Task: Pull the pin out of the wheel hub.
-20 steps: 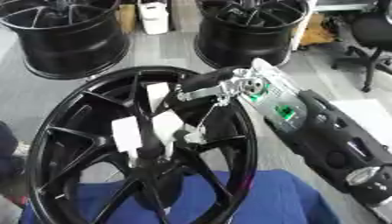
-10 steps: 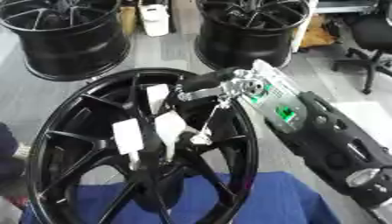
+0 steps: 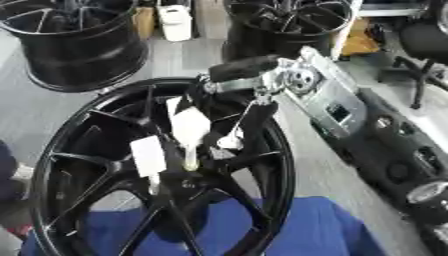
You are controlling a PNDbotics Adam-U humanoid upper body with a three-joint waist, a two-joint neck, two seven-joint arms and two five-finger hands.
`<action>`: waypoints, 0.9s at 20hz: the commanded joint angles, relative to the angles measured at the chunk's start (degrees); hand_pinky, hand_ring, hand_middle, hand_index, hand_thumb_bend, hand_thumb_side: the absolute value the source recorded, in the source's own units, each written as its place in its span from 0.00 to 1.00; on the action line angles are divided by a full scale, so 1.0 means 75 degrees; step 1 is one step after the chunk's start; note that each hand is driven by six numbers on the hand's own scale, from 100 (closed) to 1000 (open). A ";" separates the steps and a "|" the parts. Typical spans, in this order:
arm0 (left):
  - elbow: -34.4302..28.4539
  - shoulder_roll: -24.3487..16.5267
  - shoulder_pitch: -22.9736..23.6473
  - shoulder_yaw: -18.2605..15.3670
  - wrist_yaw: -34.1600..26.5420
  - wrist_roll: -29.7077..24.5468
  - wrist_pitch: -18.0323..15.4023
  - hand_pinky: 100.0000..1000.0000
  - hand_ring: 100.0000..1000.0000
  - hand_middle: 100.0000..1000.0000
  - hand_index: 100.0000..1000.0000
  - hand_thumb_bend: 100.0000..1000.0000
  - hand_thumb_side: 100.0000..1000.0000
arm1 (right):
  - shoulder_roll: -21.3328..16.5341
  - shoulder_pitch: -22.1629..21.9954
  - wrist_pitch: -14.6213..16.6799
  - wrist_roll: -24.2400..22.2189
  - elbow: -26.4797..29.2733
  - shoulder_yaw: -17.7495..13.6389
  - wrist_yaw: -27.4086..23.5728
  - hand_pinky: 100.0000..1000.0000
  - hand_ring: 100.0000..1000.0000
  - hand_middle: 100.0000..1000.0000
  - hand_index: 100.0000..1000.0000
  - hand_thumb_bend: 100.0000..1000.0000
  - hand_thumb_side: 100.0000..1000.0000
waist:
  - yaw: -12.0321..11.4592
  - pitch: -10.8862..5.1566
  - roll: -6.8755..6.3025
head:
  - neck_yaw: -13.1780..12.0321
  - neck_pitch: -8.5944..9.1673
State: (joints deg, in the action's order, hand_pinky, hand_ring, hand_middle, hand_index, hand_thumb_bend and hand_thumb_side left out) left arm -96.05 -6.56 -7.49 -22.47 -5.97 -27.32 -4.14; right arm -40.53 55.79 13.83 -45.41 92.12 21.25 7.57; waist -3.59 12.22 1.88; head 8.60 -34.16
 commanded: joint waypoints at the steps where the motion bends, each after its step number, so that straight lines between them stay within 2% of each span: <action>1: -0.0135 -0.0222 -0.0004 -0.0088 0.0045 0.0042 0.0040 0.76 0.73 0.63 0.67 0.12 0.81 | -0.0953 0.0105 -0.0203 0.0530 0.0351 -0.0777 -0.0579 0.72 0.57 0.31 0.80 0.00 0.01 | 0.0081 -0.0198 0.0029 | -0.0096 0.0010; 3: -0.0146 -0.0270 0.0013 -0.0135 0.0056 0.0088 0.0056 0.76 0.73 0.63 0.67 0.12 0.81 | -0.1538 -0.0170 -0.0319 0.1115 0.0338 -0.1407 -0.0845 0.72 0.57 0.31 0.80 0.00 0.00 | 0.0172 -0.0220 0.0080 | -0.0212 0.0012; 5: -0.0158 -0.0304 0.0022 -0.0174 0.0061 0.0130 0.0068 0.76 0.73 0.63 0.67 0.13 0.81 | -0.2167 -0.0687 -0.0381 0.1859 0.0236 -0.2151 -0.0878 0.72 0.57 0.31 0.80 0.00 0.00 | 0.0238 -0.0227 0.0116 | -0.0279 0.0014; 9: -0.0177 -0.0317 0.0020 -0.0239 0.0058 0.0202 0.0085 0.76 0.73 0.62 0.67 0.13 0.81 | -0.3126 -0.2278 -0.0469 0.3458 -0.0125 -0.3654 -0.0556 0.72 0.57 0.31 0.79 0.00 0.00 | 0.0326 -0.0202 0.0132 | -0.0335 0.0073; 10: -0.0182 -0.0306 0.0016 -0.0268 0.0056 0.0227 0.0087 0.76 0.73 0.62 0.67 0.13 0.81 | -0.3256 -0.2815 -0.0677 0.3919 -0.0386 -0.4090 -0.0334 0.71 0.57 0.31 0.79 0.00 0.00 | 0.0379 -0.0185 0.0118 | -0.0391 0.0093; 12: -0.0192 -0.0283 0.0004 -0.0312 0.0049 0.0270 0.0092 0.76 0.73 0.62 0.67 0.13 0.81 | -0.3237 -0.4010 -0.0868 0.4926 -0.0905 -0.4931 0.0033 0.70 0.56 0.31 0.78 0.00 0.00 | 0.0437 -0.0162 0.0089 | -0.0471 0.0107; 14: -0.0201 -0.0274 0.0004 -0.0342 0.0039 0.0304 0.0091 0.76 0.73 0.62 0.67 0.13 0.81 | -0.2977 -0.5014 -0.1106 0.5866 -0.1623 -0.5500 0.0375 0.68 0.56 0.35 0.78 0.00 0.00 | 0.0463 -0.0153 0.0066 | -0.0528 0.0100; 15: -0.0206 -0.0273 0.0004 -0.0354 0.0034 0.0318 0.0087 0.76 0.73 0.62 0.67 0.13 0.81 | -0.2809 -0.5408 -0.1242 0.6300 -0.2029 -0.5669 0.0510 0.68 0.57 0.38 0.79 0.00 0.00 | 0.0472 -0.0147 0.0056 | -0.0538 0.0101; 16: -0.0210 -0.0270 0.0001 -0.0362 0.0028 0.0330 0.0083 0.76 0.73 0.62 0.67 0.13 0.81 | -0.2589 -0.5779 -0.1395 0.6687 -0.2495 -0.5778 0.0596 0.68 0.58 0.44 0.80 0.00 0.05 | 0.0478 -0.0138 0.0043 | -0.0543 0.0104; 17: -0.0212 -0.0263 -0.0003 -0.0365 0.0023 0.0335 0.0078 0.76 0.73 0.62 0.67 0.13 0.81 | -0.2331 -0.6106 -0.1534 0.6980 -0.2992 -0.5833 0.0590 0.69 0.61 0.54 0.81 0.00 0.00 | 0.0472 -0.0128 0.0029 | -0.0545 0.0103; 18: -0.0212 -0.0253 -0.0007 -0.0365 0.0018 0.0337 0.0075 0.76 0.73 0.62 0.67 0.13 0.81 | -0.2088 -0.6372 -0.1651 0.7166 -0.3484 -0.5836 0.0474 0.69 0.63 0.58 0.82 0.00 0.14 | 0.0462 -0.0120 0.0013 | -0.0543 0.0105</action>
State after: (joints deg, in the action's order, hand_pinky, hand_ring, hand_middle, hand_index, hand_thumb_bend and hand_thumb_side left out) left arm -96.35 -7.59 -7.09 -24.69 -5.56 -25.08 -3.49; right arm -56.01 7.95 2.52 5.52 69.38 -20.80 10.80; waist -0.11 11.87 1.97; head 4.65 -34.06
